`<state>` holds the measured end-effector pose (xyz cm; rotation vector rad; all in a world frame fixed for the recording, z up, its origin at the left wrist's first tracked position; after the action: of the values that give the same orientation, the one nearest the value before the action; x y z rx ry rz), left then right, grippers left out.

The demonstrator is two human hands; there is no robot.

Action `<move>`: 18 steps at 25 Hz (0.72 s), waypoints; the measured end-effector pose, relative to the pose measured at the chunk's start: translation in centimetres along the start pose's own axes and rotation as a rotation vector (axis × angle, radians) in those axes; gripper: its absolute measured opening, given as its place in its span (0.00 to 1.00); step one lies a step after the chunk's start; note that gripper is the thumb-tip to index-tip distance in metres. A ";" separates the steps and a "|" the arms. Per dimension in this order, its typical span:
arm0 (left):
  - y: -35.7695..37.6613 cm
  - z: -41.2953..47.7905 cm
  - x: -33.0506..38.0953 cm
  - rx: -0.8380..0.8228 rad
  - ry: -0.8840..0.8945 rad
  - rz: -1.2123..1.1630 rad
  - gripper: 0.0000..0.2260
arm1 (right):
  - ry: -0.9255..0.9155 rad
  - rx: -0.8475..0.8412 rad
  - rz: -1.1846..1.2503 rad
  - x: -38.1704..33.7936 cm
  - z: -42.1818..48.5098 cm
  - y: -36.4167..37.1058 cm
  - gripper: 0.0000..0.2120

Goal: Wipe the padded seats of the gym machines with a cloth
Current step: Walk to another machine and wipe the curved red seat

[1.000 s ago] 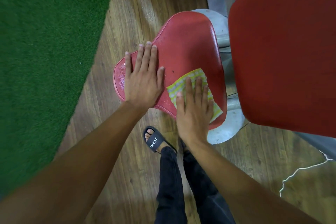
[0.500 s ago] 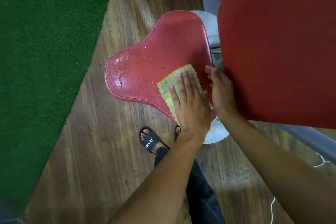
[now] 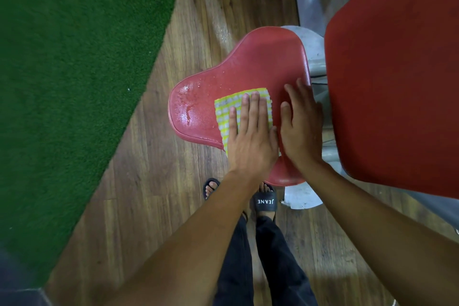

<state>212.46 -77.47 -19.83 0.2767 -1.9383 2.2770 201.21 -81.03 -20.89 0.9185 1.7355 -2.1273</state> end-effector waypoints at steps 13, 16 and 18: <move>-2.0 0.4 -5.6 0.108 -0.026 0.155 0.26 | -0.080 0.010 -0.224 0.8 -0.7 1.2 0.23; -2.5 0.6 -6.8 0.130 -0.138 0.185 0.27 | -0.074 0.006 -0.225 0.7 -0.6 1.2 0.23; -2.8 1.1 -7.3 0.152 -0.247 0.173 0.27 | -0.071 -0.001 -0.229 0.7 -0.5 1.2 0.23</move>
<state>220.24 -78.05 -18.64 0.4423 -1.9708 2.6196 201.50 -80.73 -22.32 0.6627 1.8844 -2.2674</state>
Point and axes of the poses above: each hand's wrist, its own z-axis towards the middle knuckle, its own y-axis out of the palm, x = y × z, the point moved 4 cm from there along z, towards the middle knuckle, and after that the axes turned 15 degrees about x, right-handed, at the moved point
